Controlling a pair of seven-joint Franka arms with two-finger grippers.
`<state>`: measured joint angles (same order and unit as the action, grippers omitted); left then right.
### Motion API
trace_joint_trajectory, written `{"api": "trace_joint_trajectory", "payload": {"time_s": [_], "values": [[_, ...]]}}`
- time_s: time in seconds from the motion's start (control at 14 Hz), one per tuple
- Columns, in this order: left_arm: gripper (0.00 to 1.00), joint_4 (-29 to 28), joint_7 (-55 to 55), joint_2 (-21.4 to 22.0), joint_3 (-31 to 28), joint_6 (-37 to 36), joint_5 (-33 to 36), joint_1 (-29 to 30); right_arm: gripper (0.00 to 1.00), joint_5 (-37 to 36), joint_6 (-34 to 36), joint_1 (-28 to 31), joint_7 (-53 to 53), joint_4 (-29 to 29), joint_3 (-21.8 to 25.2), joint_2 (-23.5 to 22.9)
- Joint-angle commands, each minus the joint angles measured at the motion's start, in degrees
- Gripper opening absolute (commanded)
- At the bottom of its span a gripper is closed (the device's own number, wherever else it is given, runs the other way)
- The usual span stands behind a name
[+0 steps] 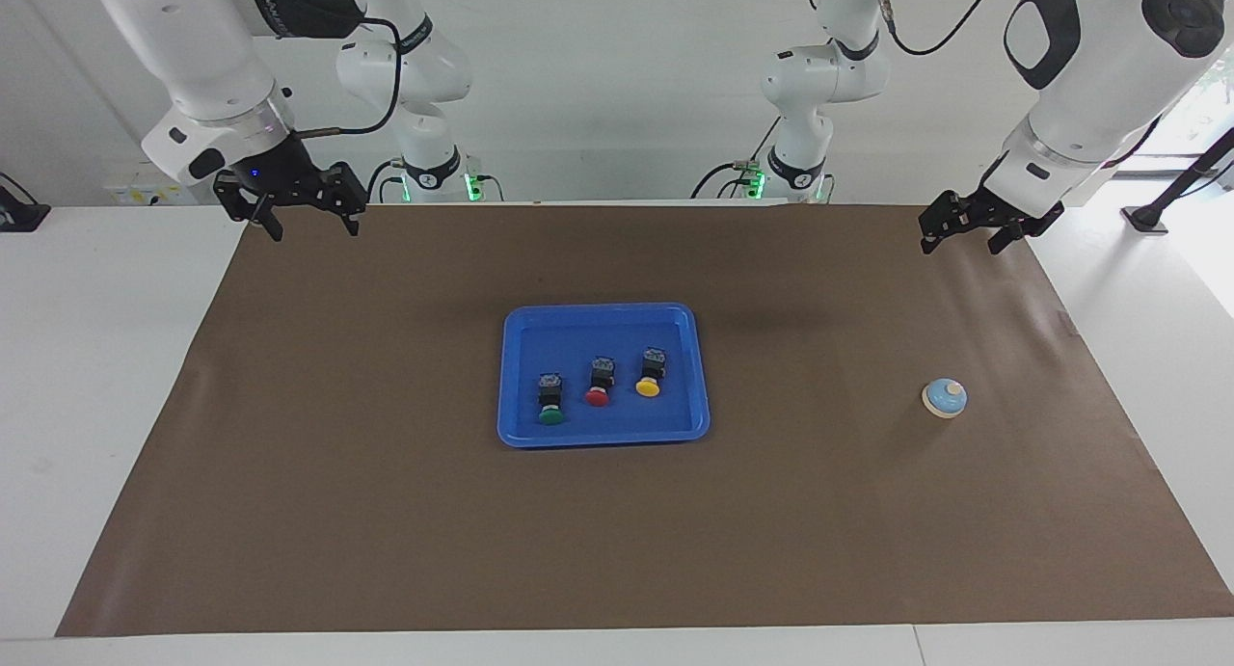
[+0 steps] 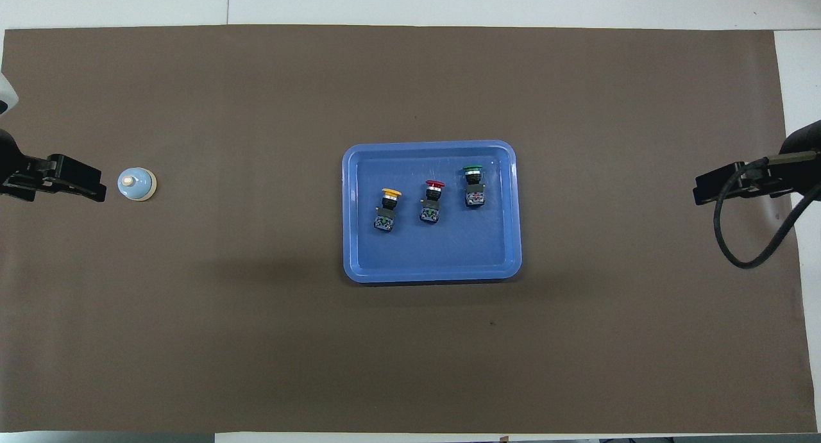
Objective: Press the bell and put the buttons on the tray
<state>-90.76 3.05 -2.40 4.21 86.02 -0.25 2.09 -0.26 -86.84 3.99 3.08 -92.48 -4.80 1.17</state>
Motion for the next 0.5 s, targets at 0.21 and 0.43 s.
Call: {"api": "trace_joint_trajectory", "payload": {"time_s": [0.21, 0.43], "values": [[1.0, -0.5, -0.1, 0.8, 0.0, -0.2, 0.3, 0.3, 1.0, -0.5, -0.8, 0.2, 0.3, -0.9, -0.2, 0.8], [1.0, -0.6, -0.1, 0.8, 0.0, -0.2, 0.3, 0.3, 1.0, -0.5, -0.5, 0.1, 0.3, -1.1, -0.3, 0.9]]}}
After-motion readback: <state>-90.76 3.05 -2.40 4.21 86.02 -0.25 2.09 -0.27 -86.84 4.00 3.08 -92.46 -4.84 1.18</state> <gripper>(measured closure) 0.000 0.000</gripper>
